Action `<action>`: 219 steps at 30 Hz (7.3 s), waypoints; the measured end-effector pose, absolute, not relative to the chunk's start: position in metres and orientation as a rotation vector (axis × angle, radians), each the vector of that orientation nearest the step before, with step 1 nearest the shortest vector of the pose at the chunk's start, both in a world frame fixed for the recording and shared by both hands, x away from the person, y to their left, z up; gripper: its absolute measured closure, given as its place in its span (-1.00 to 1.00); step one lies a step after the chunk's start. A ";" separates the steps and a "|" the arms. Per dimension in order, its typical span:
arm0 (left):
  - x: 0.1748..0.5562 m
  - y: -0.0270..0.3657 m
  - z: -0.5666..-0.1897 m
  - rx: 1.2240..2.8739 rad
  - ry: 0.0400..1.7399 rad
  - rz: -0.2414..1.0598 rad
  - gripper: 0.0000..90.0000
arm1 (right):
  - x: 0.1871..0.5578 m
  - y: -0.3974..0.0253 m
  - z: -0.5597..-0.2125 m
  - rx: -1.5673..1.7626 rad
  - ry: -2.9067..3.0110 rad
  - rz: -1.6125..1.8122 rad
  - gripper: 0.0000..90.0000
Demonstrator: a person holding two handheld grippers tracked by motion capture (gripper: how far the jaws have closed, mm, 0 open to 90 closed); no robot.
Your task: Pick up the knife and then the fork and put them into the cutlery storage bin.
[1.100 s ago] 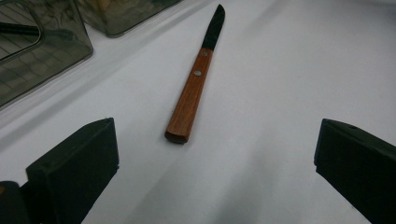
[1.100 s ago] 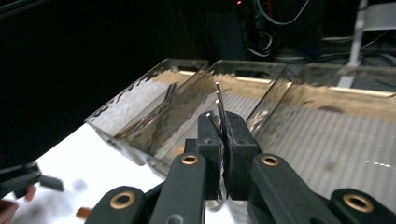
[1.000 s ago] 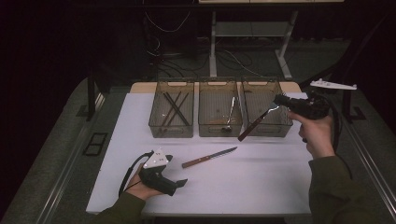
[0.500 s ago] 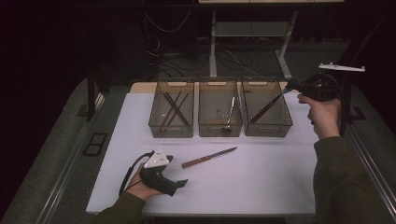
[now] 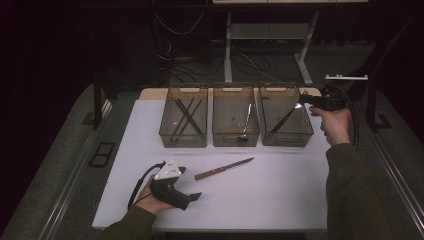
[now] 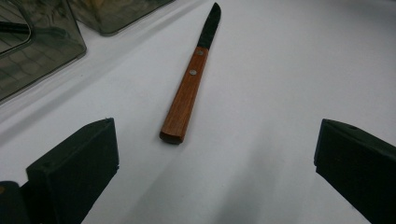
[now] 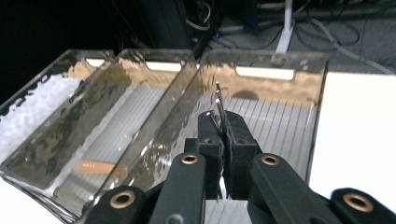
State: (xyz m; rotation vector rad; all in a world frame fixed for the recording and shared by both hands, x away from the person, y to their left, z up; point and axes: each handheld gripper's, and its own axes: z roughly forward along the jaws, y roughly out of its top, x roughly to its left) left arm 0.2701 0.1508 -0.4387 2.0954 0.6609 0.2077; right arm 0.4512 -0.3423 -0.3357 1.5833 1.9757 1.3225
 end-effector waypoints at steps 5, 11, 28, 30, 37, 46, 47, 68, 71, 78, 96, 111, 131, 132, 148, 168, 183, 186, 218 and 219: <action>0.270 0.150 -0.439 2.100 0.656 0.200 -1.00 | 0.458 -0.340 -0.345 1.607 2.020 1.298 0.93; 0.271 0.150 -0.440 2.103 0.654 0.185 -1.00 | 0.468 -0.342 -0.358 1.604 2.009 1.261 0.87; 0.271 0.149 -0.440 2.105 0.643 0.191 -1.00 | 0.473 -0.342 -0.368 1.530 1.963 1.042 -0.26; 0.271 0.149 -0.440 2.107 0.644 0.190 -1.00 | 0.468 -0.342 -0.366 1.529 1.961 1.080 -0.30; 0.272 0.149 -0.441 2.117 0.648 0.205 -1.00 | 0.434 -0.337 -0.363 1.472 2.009 1.159 -0.42; 0.274 0.148 -0.443 2.122 0.658 0.204 -1.00 | 0.383 -0.328 -0.361 1.338 2.068 1.288 -0.54; 0.274 0.148 -0.443 2.122 0.659 0.202 -1.00 | 0.378 -0.327 -0.361 1.320 2.070 1.283 -0.55; 0.285 0.147 -0.436 2.101 0.667 0.220 -1.00 | 0.295 -0.296 -0.416 1.174 2.237 1.297 -0.96; 0.289 0.145 -0.436 2.101 0.665 0.220 -1.00 | 0.286 -0.296 -0.423 1.163 2.235 1.326 -0.96; 0.300 0.139 -0.431 2.121 0.667 0.236 -1.00 | 0.275 -0.294 -0.439 1.130 2.260 1.359 -0.96; 0.335 0.109 -0.426 2.211 0.567 0.154 -0.33 | 0.271 -0.289 -0.440 1.082 2.301 1.345 -0.96; 0.346 0.078 -0.436 2.313 0.479 0.088 0.43 | 0.272 -0.290 -0.440 1.083 2.302 1.342 -0.96; 0.348 0.072 -0.446 2.361 0.464 0.102 0.69 | 0.272 -0.292 -0.439 1.080 2.304 1.341 -0.96; 0.348 0.071 -0.446 2.363 0.463 0.106 0.70 | 0.272 -0.292 -0.439 1.079 2.305 1.342 -0.96; 0.341 0.072 -0.441 2.332 0.513 0.166 0.71 | 0.274 -0.292 -0.435 1.140 2.322 1.340 -0.96; 0.309 0.075 -0.392 2.097 0.482 0.219 0.71 | 0.284 -0.251 -0.411 1.133 2.348 1.530 -0.63; 0.296 0.057 -0.381 2.061 0.433 0.241 0.71 | 0.297 -0.221 -0.401 1.140 2.352 1.725 -0.20; 0.295 0.055 -0.381 2.056 0.431 0.254 0.71 | 0.300 -0.218 -0.401 1.153 2.353 1.766 -0.10; 0.300 0.056 -0.396 2.056 0.468 0.277 0.33 | 0.311 -0.193 -0.386 1.086 2.325 1.806 0.98; 0.300 0.059 -0.396 2.060 0.472 0.272 0.30 | 0.312 -0.195 -0.385 1.094 2.320 1.793 0.98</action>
